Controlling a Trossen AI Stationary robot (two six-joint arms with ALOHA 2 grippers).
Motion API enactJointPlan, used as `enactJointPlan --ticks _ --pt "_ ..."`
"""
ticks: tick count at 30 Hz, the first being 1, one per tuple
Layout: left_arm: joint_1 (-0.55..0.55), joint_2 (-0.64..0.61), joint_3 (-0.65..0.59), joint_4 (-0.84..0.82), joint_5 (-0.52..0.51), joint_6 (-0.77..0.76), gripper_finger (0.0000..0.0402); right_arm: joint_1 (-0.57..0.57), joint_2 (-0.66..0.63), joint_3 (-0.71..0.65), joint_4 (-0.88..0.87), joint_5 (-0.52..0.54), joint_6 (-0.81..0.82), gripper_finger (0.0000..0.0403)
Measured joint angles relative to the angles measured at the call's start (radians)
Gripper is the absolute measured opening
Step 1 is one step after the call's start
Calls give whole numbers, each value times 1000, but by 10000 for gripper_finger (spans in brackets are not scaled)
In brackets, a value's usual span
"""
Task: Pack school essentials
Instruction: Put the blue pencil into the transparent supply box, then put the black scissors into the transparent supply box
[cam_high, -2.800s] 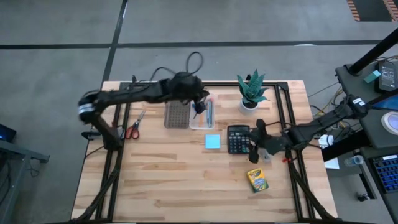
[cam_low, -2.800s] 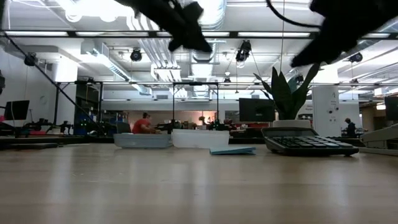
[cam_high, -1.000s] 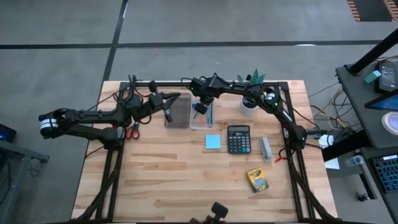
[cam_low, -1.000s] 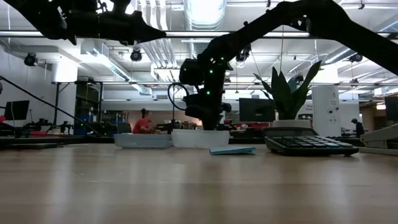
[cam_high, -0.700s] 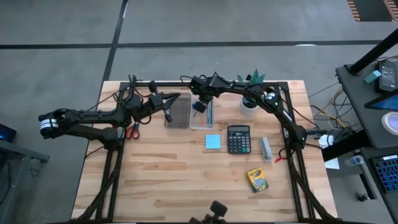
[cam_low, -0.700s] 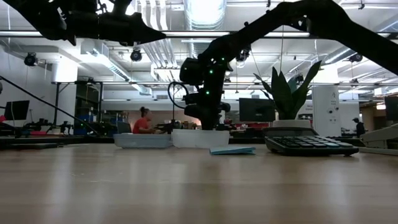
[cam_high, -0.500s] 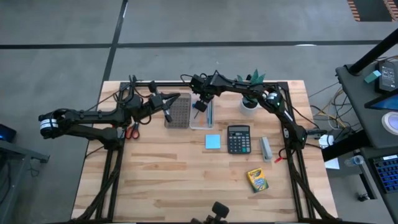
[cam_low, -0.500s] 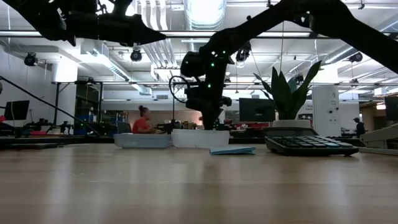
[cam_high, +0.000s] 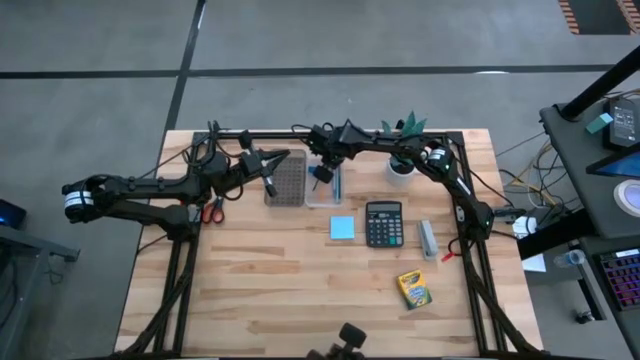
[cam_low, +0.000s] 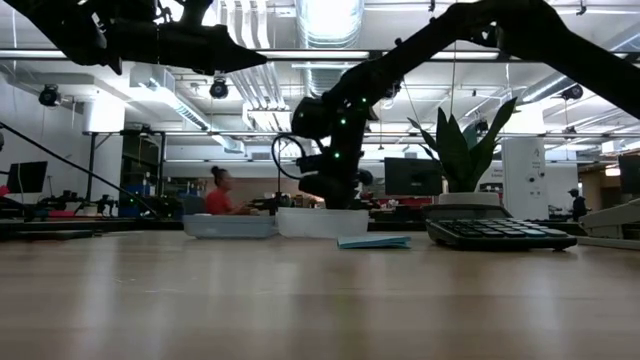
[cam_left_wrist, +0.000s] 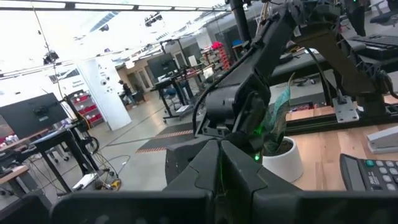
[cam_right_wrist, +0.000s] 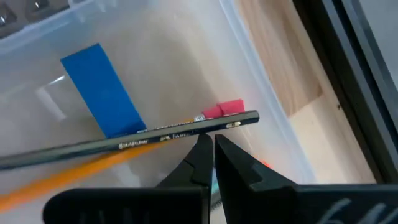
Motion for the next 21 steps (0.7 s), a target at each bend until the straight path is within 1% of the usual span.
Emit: enactJointPlan --ticks 6,9,13,16,21 --pt "0 0 0 0 0 0 0 3 -19 -8 99 14 -17 9" --pt "0 0 0 -1 0 0 0 4 -26 23 112 14 -20 9" --pt "0 0 0 -3 0 0 0 8 -26 28 115 14 -52 9" --pt "0 0 0 -24 0 0 0 16 -39 28 86 14 -58 9" --pt "0 0 -1 -60 0 0 0 51 -140 -4 4 15 -65 9"
